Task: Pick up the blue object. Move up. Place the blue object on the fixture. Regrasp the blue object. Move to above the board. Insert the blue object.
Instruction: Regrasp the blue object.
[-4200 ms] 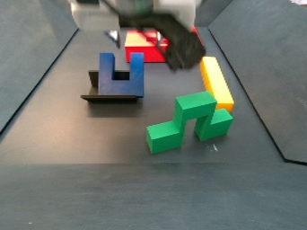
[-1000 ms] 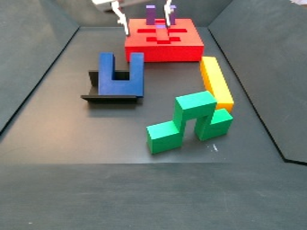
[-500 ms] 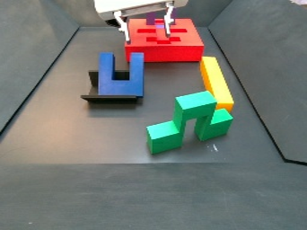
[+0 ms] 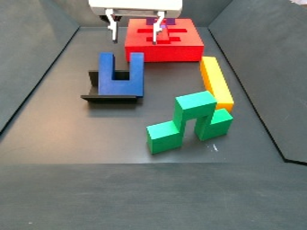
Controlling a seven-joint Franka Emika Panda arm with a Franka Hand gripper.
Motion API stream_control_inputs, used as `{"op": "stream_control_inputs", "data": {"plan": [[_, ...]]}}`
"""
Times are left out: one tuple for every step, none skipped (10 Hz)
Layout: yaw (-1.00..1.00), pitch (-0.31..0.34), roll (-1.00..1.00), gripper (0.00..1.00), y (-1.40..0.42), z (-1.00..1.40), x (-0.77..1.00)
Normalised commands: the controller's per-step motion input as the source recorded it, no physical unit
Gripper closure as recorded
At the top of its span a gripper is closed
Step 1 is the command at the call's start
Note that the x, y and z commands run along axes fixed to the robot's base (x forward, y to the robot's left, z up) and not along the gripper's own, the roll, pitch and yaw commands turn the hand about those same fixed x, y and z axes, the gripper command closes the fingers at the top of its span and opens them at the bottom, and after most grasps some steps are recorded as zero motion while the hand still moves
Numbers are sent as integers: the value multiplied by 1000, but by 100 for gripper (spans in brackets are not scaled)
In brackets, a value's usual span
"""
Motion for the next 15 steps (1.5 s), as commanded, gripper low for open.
{"op": "stream_control_inputs", "data": {"plan": [[0, 0, 43, 0, 6, -23, 0], [63, -26, 289, 0, 0, -363, 54], [71, -69, 283, 0, 0, -420, 80], [63, -111, 269, 0, 0, -406, 29], [34, -123, 217, 0, 0, -360, 0], [14, -166, 160, 0, -6, -334, 0], [6, -151, 111, 0, 0, -300, 0], [6, -134, 149, 0, 0, -283, 0], [0, -77, 80, 0, 0, -171, 0], [0, -86, 0, 0, 0, -117, 0], [0, 0, 0, 100, 0, 0, 0], [0, 0, 0, 100, 0, 0, 0], [0, 0, 0, 100, 0, 0, 0], [0, 0, 0, 100, 0, 0, 0], [0, 0, 0, 100, 0, 0, 0]]}}
